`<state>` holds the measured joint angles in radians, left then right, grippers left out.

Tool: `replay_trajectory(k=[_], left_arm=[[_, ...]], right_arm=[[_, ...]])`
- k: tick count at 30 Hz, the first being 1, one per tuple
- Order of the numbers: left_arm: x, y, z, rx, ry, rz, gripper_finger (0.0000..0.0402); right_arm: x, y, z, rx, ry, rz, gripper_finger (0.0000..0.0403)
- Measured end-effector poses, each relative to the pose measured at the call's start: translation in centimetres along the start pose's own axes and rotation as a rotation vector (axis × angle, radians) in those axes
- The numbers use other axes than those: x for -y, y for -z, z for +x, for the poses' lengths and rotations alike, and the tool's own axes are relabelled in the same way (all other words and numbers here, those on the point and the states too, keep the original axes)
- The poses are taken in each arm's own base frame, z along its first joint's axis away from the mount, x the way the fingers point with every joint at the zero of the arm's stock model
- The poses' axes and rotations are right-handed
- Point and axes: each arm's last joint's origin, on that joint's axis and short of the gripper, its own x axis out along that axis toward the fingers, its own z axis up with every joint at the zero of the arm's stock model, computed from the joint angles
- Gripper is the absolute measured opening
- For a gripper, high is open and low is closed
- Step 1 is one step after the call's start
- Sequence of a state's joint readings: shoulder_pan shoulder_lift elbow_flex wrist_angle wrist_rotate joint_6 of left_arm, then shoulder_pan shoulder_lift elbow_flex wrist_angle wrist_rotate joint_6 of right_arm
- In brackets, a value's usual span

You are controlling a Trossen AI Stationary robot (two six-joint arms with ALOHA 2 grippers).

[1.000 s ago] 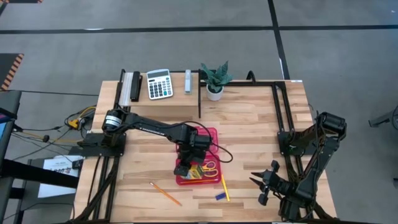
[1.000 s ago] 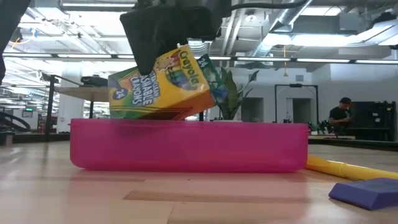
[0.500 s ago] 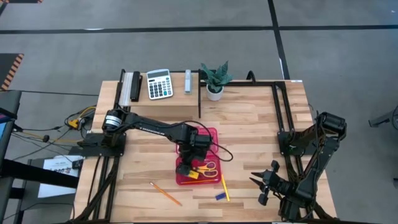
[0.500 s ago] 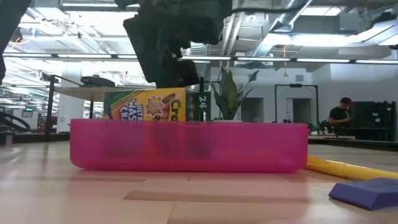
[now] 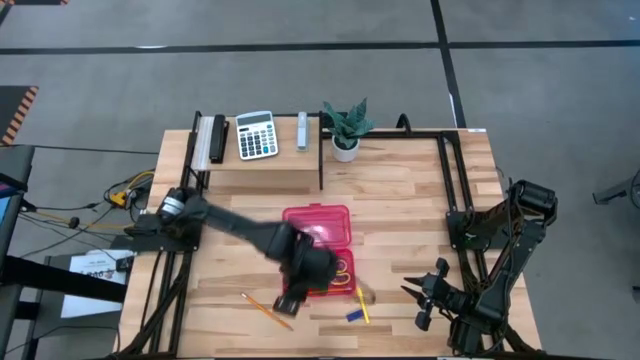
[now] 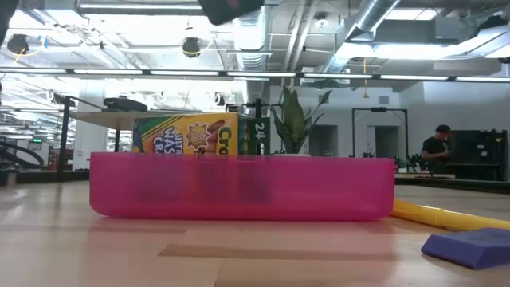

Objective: Pack school essentials
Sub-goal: Put the yellow crayon box into the red supply box

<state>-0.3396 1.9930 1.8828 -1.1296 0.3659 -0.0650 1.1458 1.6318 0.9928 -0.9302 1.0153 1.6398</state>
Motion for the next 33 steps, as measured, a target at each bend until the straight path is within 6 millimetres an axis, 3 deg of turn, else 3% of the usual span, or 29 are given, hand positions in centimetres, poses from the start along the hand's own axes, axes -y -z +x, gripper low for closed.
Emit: replay_trajectory(k=[5,12,27,30,33], left_arm=[[1.8,0.7,3.1,-0.015,0.013,-0.008,0.0012],[-0.4,2.4,6.6,-0.045,-0.107,-0.073,0.0002],[-5.3,2.3,4.9,-0.021,-0.269,-0.1,0.0],[-4.9,1.8,4.2,-0.009,-0.262,-0.115,0.0],[-3.8,1.5,3.2,-0.006,-0.383,-0.092,0.0]], right_arm=[[0.0,0.0,0.0,0.0,0.001,-0.001,0.0107],[-0.1,0.0,0.0,0.0,-0.007,0.011,0.0107],[-0.3,0.3,-0.4,-0.011,-0.029,0.014,0.0107],[-0.3,0.5,-0.7,-0.012,-0.038,0.008,0.0107],[-0.3,0.6,-0.8,-0.012,-0.044,0.005,0.0107]])
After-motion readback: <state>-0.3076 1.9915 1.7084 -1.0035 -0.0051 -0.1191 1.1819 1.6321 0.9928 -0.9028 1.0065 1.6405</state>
